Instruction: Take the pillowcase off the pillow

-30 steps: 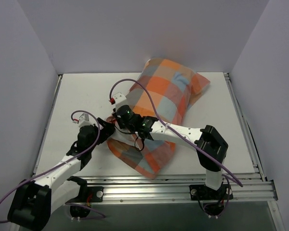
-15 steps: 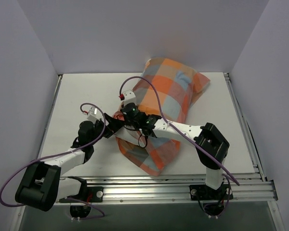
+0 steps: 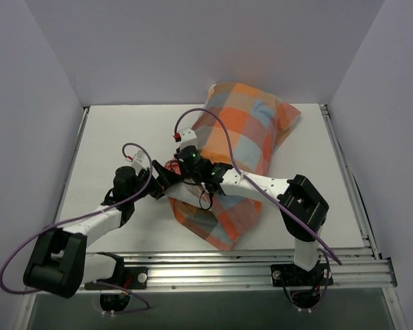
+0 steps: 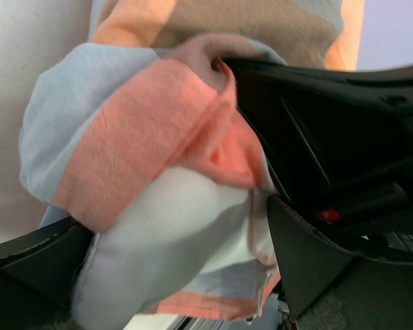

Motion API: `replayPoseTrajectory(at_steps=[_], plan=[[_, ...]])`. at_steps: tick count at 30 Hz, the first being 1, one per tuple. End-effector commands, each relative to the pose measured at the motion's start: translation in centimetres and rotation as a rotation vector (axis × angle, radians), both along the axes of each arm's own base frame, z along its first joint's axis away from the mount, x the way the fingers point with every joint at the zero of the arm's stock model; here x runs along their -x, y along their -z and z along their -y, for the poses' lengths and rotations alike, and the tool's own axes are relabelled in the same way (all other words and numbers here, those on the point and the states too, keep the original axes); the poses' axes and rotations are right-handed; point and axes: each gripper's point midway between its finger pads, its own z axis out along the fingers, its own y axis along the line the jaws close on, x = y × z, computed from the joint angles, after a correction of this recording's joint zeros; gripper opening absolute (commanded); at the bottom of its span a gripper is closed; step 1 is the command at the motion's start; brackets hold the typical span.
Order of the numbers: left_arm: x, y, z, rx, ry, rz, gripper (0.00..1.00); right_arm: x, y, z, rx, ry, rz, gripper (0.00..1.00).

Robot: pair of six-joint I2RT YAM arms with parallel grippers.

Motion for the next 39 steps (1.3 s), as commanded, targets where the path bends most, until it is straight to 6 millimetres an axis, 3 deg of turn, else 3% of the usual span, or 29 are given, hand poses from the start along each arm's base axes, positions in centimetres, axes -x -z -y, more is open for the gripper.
replayPoseTrajectory(at_steps=[1,5,7,11,16,20,22,28,31,36,39], plan=[[1.3,-5.4,0.8,-0.016,0.096,0.089,0.94,-0.3,0.0,0.7,-0.005,0.017,-0.002,0.0],[2.3,-5.7,-2.0,-0.186,0.006,0.047,0.94,-0.3,-1.2,0.6,-0.017,0.008,0.011,0.0],[3.0,-4.8,-3.5,-0.266,-0.034,-0.004,0.94,-0.3,-1.4,0.6,-0.015,0.003,0.016,0.0],[4.6,-4.1,-4.7,-0.309,-0.062,-0.066,0.94,-0.3,-1.5,0.3,-0.013,-0.009,0.013,0.0],[5.8,-4.0,-4.6,-0.284,-0.046,-0.093,0.94,-0.1,-1.5,0.1,-0.016,-0.017,0.011,0.0],[5.8,-3.2,-4.8,-0.295,-0.058,-0.103,0.94,-0.1,-1.3,0.2,-0.015,-0.018,0.007,0.0],[5.6,-3.7,-4.3,-0.259,-0.054,-0.084,0.94,0.0,-1.1,0.2,-0.015,-0.02,0.004,0.0],[5.0,-2.7,-3.3,-0.202,-0.059,-0.089,0.94,0.1,-1.0,0.0,-0.025,-0.026,0.0,0.0],[4.3,-2.3,-2.8,-0.182,-0.086,-0.082,0.95,0.0,-0.9,-0.2,-0.028,-0.03,-0.002,0.0],[2.3,-3.5,-2.4,-0.142,-0.143,-0.008,0.97,0.1,-1.0,-0.2,-0.029,-0.033,-0.003,0.0],[1.3,-2.8,-2.5,-0.162,-0.172,-0.019,0.99,0.1,-1.1,-0.1,-0.032,-0.034,-0.002,0.0]])
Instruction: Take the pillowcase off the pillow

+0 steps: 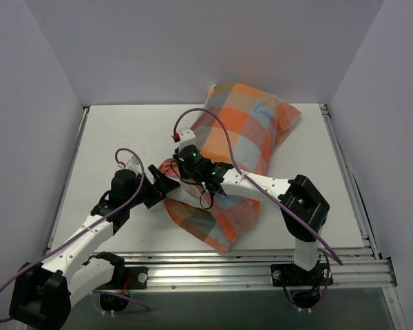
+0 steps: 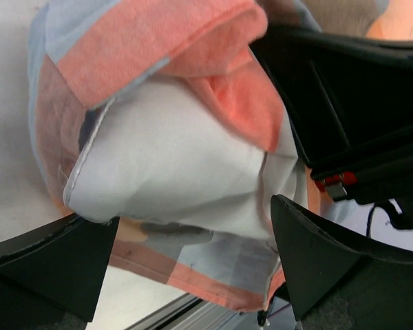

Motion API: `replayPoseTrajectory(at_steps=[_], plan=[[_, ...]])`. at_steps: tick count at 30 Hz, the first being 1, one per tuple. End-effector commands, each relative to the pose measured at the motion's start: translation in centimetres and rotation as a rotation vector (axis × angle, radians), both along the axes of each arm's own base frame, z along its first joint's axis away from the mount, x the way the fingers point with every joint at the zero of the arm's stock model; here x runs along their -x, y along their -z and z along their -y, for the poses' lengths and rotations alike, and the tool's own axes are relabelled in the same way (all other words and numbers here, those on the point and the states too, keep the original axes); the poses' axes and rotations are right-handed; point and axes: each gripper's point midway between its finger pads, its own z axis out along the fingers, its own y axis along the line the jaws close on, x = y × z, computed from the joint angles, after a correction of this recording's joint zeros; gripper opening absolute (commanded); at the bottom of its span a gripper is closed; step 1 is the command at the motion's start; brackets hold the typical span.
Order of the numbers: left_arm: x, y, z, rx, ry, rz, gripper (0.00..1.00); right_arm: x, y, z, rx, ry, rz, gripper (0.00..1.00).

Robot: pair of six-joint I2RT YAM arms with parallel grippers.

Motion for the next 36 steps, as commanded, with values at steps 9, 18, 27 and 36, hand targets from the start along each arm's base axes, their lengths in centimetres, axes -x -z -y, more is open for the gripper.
replayPoseTrajectory(at_steps=[9,18,27,36], plan=[[-2.9,-1.1,1.6,0.045,-0.02,0.081,0.9,-0.2,-0.7,0.8,-0.008,0.015,0.012,0.0],[-1.1,-0.6,0.4,0.024,-0.03,0.107,0.88,-0.9,-1.3,1.9,-0.004,0.054,0.029,0.0],[-1.7,-0.5,1.2,0.027,0.008,0.113,0.88,-1.1,-3.1,2.2,-0.039,0.064,0.048,0.0],[-3.2,0.2,2.1,0.037,0.014,0.119,0.88,-0.9,-2.7,1.9,-0.039,0.047,0.036,0.0]])
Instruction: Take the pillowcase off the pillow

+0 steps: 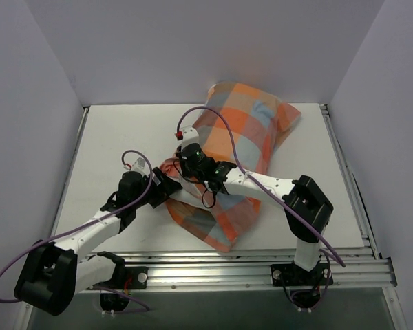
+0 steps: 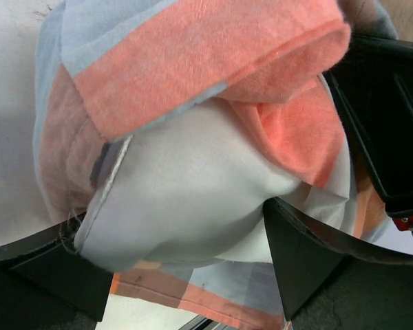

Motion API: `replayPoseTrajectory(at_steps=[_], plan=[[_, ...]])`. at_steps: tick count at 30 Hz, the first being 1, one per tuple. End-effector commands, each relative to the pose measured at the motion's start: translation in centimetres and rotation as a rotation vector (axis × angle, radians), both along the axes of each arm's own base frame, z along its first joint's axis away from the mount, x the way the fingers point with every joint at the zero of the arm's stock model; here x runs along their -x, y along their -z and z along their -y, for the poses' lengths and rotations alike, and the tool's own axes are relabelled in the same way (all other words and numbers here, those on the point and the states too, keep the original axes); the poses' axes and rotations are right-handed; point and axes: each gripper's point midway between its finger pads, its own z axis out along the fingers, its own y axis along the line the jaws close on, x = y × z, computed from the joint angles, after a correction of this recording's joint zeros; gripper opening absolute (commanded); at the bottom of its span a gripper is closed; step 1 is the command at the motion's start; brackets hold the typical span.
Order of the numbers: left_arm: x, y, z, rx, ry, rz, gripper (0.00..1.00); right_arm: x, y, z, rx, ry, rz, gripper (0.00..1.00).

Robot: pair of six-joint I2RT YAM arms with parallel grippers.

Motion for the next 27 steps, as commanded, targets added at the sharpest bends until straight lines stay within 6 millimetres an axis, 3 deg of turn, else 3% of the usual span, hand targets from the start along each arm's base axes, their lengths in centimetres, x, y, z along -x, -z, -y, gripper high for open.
replayPoseTrajectory(at_steps=[1,7,11,12,14,18,20,23,24,26,27], plan=[[-1.8,-2.9,1.3,0.047,0.027,0.117,0.88,-0.8,-1.9,1.2,-0.02,0.036,0.031,0.0],[-1.3,-6.1,2.7,0.162,0.068,0.165,0.83,-1.1,-0.4,2.0,0.017,0.067,0.024,0.0],[-0.7,-8.8,3.0,0.203,0.077,0.198,0.45,-1.8,0.5,3.0,0.036,0.096,0.012,0.0],[-0.5,-10.1,2.9,0.214,0.078,0.225,0.27,-2.0,0.6,3.3,0.04,0.103,0.01,0.0],[-0.1,-11.1,2.7,0.213,0.08,0.23,0.03,-2.4,0.4,4.0,0.049,0.119,0.014,0.0],[1.6,-13.8,2.8,0.241,0.128,0.255,0.02,-4.1,-0.5,6.0,0.083,0.185,0.027,0.0],[2.8,-15.1,2.9,0.265,0.16,0.266,0.02,-5.9,-1.5,7.7,0.087,0.241,0.037,0.0],[4.8,-16.8,2.9,0.302,0.213,0.28,0.02,-8.3,-1.7,11.7,0.13,0.358,0.038,0.0],[5.5,-18.1,2.6,0.314,0.229,0.315,0.02,-8.7,-1.3,13.2,0.161,0.407,0.032,0.0],[6.2,-18.5,2.3,0.296,0.237,0.319,0.02,-10.0,-0.8,16.4,0.171,0.497,0.009,0.0],[6.7,-19.9,2.1,0.3,0.245,0.356,0.02,-10.1,-0.3,17.3,0.173,0.512,-0.016,0.0]])
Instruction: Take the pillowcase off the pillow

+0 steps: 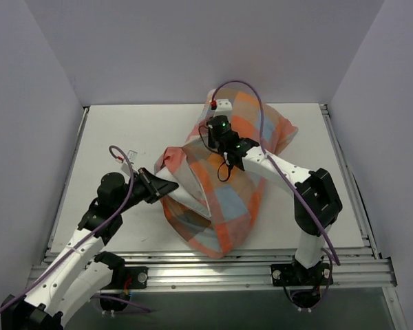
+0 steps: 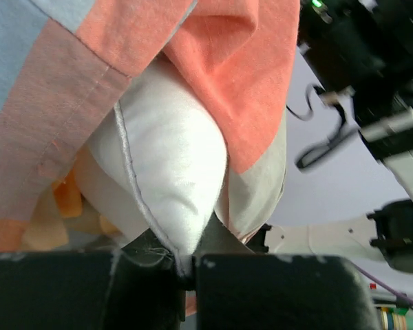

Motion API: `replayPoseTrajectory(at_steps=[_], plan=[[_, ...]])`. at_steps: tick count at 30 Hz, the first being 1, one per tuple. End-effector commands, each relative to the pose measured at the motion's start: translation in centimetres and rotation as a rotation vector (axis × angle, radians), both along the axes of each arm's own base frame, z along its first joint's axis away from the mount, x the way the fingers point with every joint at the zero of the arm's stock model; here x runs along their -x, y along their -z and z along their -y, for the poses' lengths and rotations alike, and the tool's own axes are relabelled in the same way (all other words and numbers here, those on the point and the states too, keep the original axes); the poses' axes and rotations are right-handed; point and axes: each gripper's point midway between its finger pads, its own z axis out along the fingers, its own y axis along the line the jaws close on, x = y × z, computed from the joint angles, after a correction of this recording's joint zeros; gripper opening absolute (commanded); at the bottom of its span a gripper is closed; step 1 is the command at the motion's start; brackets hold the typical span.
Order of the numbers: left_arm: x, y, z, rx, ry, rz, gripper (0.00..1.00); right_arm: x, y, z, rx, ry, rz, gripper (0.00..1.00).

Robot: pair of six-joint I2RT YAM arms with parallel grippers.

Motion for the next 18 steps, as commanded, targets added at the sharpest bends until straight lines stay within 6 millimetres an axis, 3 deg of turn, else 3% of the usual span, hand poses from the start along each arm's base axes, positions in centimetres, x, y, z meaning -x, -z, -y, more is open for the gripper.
replayPoseTrajectory(at_steps=[1,2,4,5,7,8,12,13,14,15,16,18], plan=[[2.5,-7.8,0.4,0.084,0.1,0.173,0.02,-1.3,3.3,7.8,0.125,0.22,-0.104,0.0],[2.5,-8.1,0.3,0.078,0.096,0.181,0.02,-1.2,3.7,8.3,0.111,0.214,-0.122,0.0],[1.9,-8.7,0.2,0.067,0.073,0.183,0.02,-0.4,3.6,6.9,0.07,0.135,-0.139,0.0],[1.5,-8.7,0.2,0.058,0.063,0.185,0.02,0.5,2.1,5.8,0.035,0.101,-0.117,0.02],[0.6,-9.1,0.6,0.055,0.06,0.178,0.02,2.1,1.3,5.0,0.009,0.059,-0.098,0.09],[0.4,-9.4,0.8,0.057,0.069,0.18,0.02,3.1,-1.2,4.9,-0.029,0.039,-0.056,0.21],[-1.0,-10.6,1.3,0.027,0.059,0.188,0.02,7.8,-5.2,4.2,-0.08,-0.065,-0.017,0.49],[-1.2,-11.7,1.3,0.016,0.055,0.219,0.02,9.2,-7.4,4.1,-0.107,-0.093,0.027,0.54],[-1.4,-12.0,1.2,0.003,0.049,0.225,0.02,10.3,-8.0,4.1,-0.099,-0.109,0.033,0.64],[-1.8,-11.9,1.3,-0.012,0.041,0.222,0.02,11.4,-8.5,3.8,-0.092,-0.139,0.036,0.68],[-1.9,-11.9,1.2,-0.021,0.038,0.217,0.02,13.1,-10.4,3.0,-0.119,-0.184,0.068,0.71],[-2.2,-12.1,1.3,-0.034,0.033,0.223,0.02,14.5,-11.7,2.3,-0.149,-0.24,0.079,0.8]])
